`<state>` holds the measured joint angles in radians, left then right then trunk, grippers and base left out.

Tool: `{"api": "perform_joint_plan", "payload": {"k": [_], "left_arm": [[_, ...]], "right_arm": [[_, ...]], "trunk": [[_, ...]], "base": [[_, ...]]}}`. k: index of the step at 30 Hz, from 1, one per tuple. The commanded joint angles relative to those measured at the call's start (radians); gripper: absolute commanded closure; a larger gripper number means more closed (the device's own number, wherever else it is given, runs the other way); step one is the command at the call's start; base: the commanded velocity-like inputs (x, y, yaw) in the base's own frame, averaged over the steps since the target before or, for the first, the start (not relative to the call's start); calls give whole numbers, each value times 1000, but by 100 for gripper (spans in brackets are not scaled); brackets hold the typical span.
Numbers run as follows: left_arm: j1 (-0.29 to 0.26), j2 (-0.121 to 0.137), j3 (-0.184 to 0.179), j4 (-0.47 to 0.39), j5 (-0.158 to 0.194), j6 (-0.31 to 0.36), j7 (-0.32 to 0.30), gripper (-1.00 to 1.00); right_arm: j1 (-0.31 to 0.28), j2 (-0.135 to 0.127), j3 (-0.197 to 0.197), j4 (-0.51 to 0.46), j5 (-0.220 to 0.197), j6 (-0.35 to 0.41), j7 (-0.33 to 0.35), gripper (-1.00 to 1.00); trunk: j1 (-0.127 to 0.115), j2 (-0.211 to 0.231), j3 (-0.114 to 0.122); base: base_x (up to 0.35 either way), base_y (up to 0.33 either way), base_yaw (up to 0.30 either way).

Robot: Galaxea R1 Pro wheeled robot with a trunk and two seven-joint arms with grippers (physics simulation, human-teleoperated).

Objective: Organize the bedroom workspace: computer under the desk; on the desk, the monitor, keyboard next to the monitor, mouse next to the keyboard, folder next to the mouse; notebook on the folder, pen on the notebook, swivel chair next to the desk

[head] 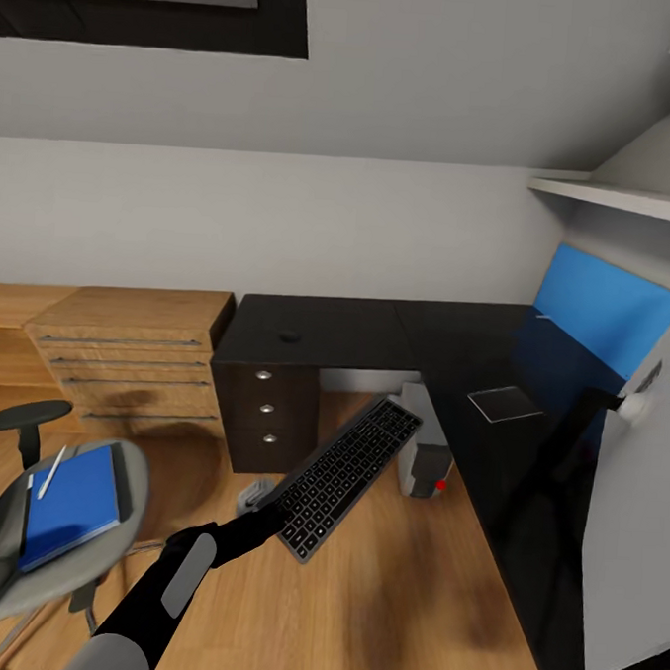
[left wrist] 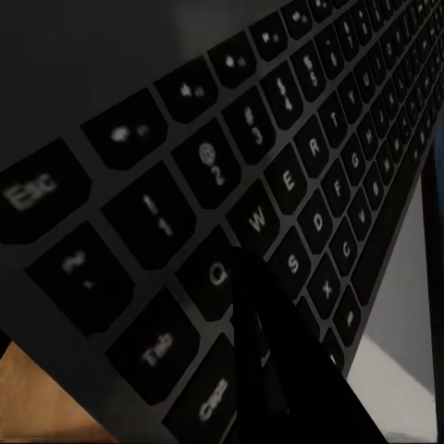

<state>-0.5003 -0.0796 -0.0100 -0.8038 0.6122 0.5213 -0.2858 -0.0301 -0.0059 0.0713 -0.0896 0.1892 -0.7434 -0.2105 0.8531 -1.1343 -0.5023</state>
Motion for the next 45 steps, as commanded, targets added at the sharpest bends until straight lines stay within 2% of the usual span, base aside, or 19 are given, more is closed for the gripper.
{"api": "perform_joint_plan", "payload": {"k": [1, 26, 45], "left_arm": [[0, 0, 1, -1, 9, 6, 0, 100], [0, 0, 1, -2, 9, 8, 0, 100], [-1, 0, 1, -2, 8, 8, 1, 100]], "right_arm": [[-1, 0, 7, 1, 6, 0, -10, -100], [-1, 1, 7, 1, 5, 0, -10, -100], [-1, 0, 7, 2, 4, 2, -10, -100]], "trunk": [[-1, -1, 1], [-1, -1, 38], [-1, -1, 41]], "base": [[-313, -6, 0], [-324, -1, 0], [-327, 0, 0]]}}
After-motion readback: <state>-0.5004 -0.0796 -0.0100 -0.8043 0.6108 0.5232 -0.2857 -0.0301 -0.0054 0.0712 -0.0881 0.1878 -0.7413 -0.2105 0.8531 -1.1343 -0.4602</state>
